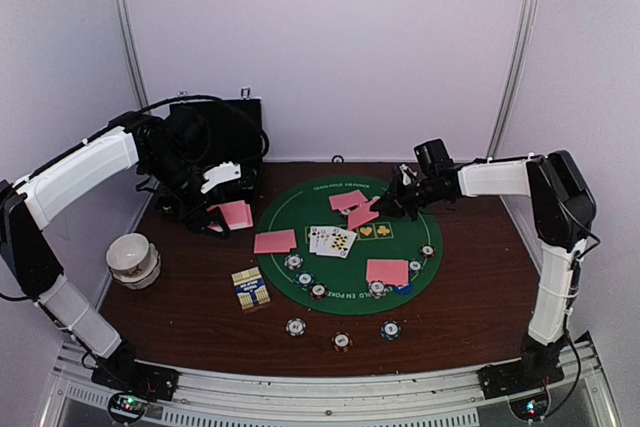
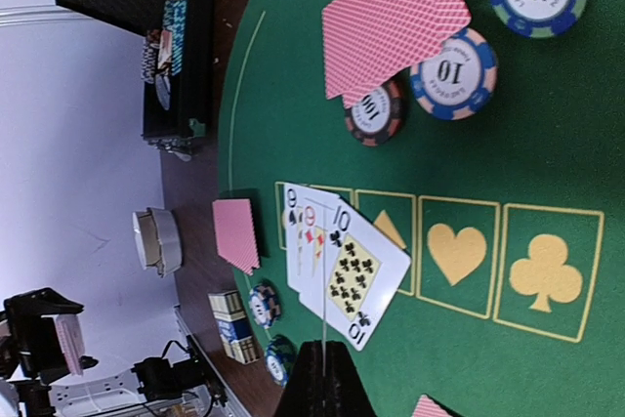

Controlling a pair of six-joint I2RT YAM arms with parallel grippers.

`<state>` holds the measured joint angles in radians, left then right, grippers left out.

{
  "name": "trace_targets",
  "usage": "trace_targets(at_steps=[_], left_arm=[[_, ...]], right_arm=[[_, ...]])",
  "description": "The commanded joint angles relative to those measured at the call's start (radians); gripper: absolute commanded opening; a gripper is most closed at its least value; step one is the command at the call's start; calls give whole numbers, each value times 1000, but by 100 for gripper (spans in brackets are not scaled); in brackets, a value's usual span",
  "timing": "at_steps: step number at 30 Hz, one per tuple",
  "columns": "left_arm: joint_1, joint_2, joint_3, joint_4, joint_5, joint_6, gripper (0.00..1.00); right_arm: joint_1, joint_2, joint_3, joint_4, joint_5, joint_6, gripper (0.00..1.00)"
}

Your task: Distribute texas hold em gaming equipment

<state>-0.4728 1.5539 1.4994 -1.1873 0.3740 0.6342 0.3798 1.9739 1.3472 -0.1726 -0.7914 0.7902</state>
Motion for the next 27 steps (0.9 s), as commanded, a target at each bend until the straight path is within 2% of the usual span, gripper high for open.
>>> trace_targets(at_steps=[1, 10, 16, 18, 20, 22, 27], left_arm=[[3, -34, 5, 9, 12, 10, 0], [3, -34, 7, 9, 12, 10, 0], [3, -33, 9, 9, 16, 11, 0], [3, -35, 7, 9, 16, 10, 0], [3, -35, 6, 9, 15, 10, 0], [3, -36, 4, 8, 17, 10, 0], [3, -24, 8, 9, 25, 4, 0]], right_arm=[[-17, 41, 26, -63, 87, -99, 0], [-52, 87, 35, -33, 133, -137, 0], [-67, 123, 59, -74, 129, -168, 0], [-67, 128, 69, -104, 136, -185, 6], [-67, 128, 77, -128, 146, -200, 18], [-67, 123, 91, -157, 158, -218, 27], [-65, 86, 119, -213, 175, -243, 37]])
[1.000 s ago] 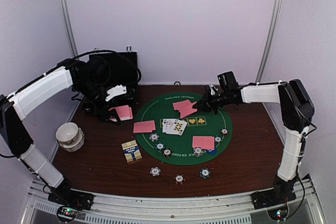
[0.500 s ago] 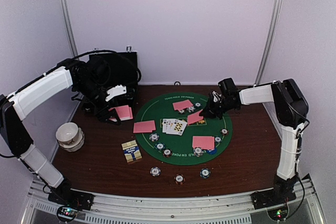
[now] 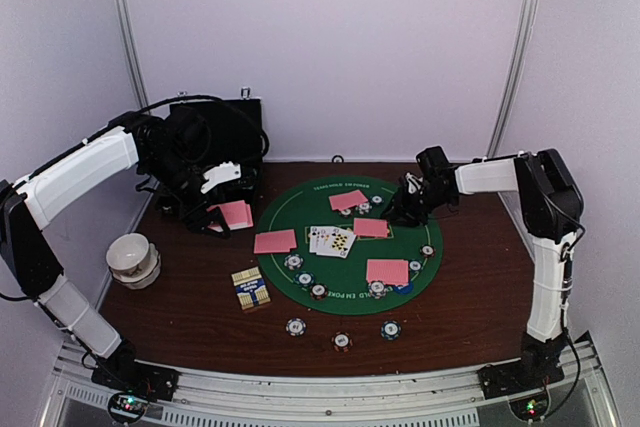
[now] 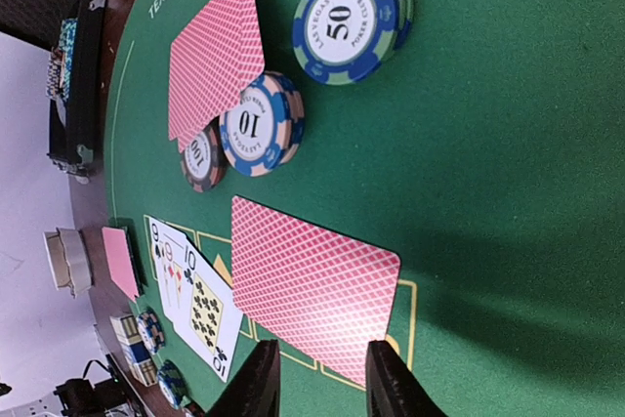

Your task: Distribute texas hold em gaming equipment

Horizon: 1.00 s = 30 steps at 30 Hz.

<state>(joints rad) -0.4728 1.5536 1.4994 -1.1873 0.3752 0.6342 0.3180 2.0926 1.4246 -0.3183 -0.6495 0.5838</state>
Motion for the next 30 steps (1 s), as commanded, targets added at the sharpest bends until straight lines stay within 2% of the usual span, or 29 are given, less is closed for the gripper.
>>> trace_targets(at_steps=[1, 9, 18, 23, 30], left_arm=[[3, -21, 10, 8, 26, 1, 0], [3, -23, -3, 7, 20, 4, 0], [3, -18, -15, 28, 45, -5, 0], [3, -11, -9, 31, 49, -6, 0], [3, -14, -17, 41, 52, -7, 0]], right_arm=[[-3, -40, 46, -79, 34, -40, 39], [9, -124, 71, -183, 80, -75, 62], [148, -261, 66, -91, 92, 22, 84], [251, -274, 75, 16, 25, 125, 88], [392, -202, 89, 244, -79, 311, 90]])
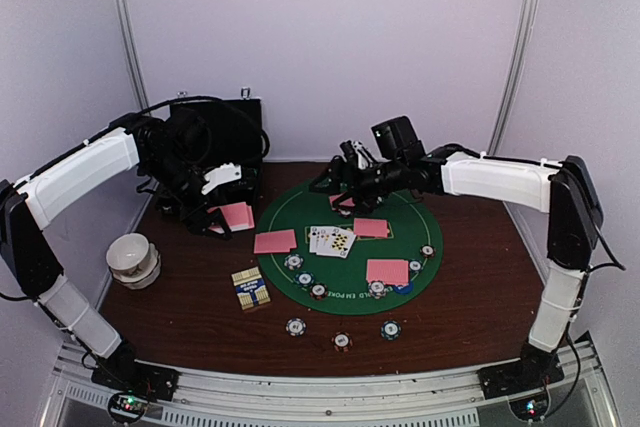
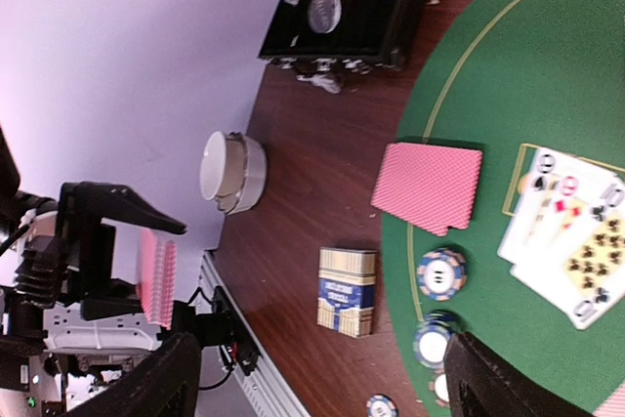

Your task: Distribute texas hold em gaming equipment

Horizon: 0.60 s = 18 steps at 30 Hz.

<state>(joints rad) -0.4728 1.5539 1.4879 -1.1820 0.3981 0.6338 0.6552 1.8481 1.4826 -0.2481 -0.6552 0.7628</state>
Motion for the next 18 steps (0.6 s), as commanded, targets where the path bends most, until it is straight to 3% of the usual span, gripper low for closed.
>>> trace_targets(at_steps=[1, 18], left_arm=[[3, -14, -6, 36, 32, -6, 0], [3, 4, 10, 35, 33, -3, 0]], right_arm=[[73, 58, 40, 202, -86, 154, 91], [219, 228, 129, 508, -206, 370, 92]])
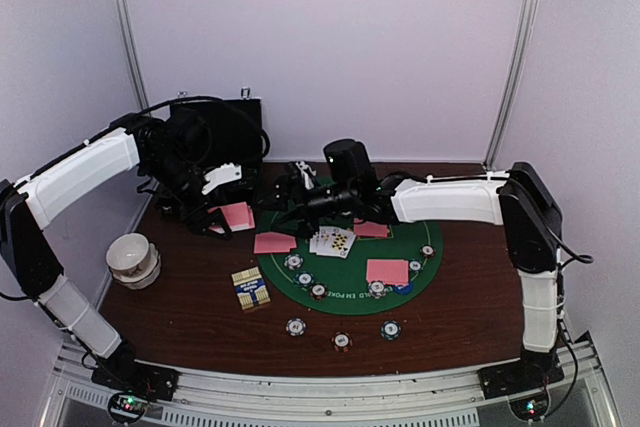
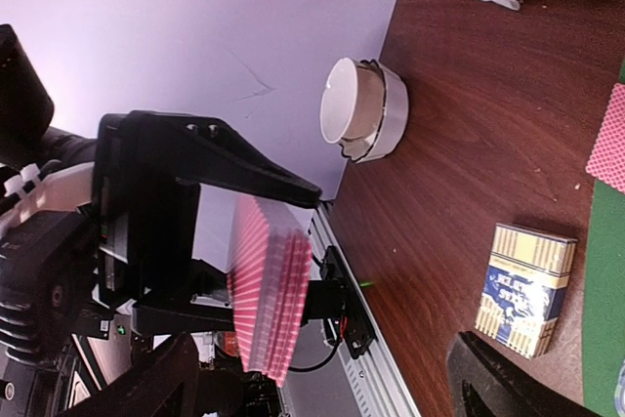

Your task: Distribute texas hold em gaming equipment

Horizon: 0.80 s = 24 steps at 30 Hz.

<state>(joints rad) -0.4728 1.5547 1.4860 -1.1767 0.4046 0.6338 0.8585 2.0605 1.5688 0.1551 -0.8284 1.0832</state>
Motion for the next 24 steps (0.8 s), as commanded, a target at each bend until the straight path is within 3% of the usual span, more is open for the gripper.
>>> trace_targets(at_steps=[1, 24], left_arm=[[3, 4, 14, 30, 27, -5, 0], [3, -2, 25, 30, 30, -5, 0]], right_arm=[[20, 20, 45, 113, -35, 56, 92], [76, 197, 237, 118, -95, 131, 84]])
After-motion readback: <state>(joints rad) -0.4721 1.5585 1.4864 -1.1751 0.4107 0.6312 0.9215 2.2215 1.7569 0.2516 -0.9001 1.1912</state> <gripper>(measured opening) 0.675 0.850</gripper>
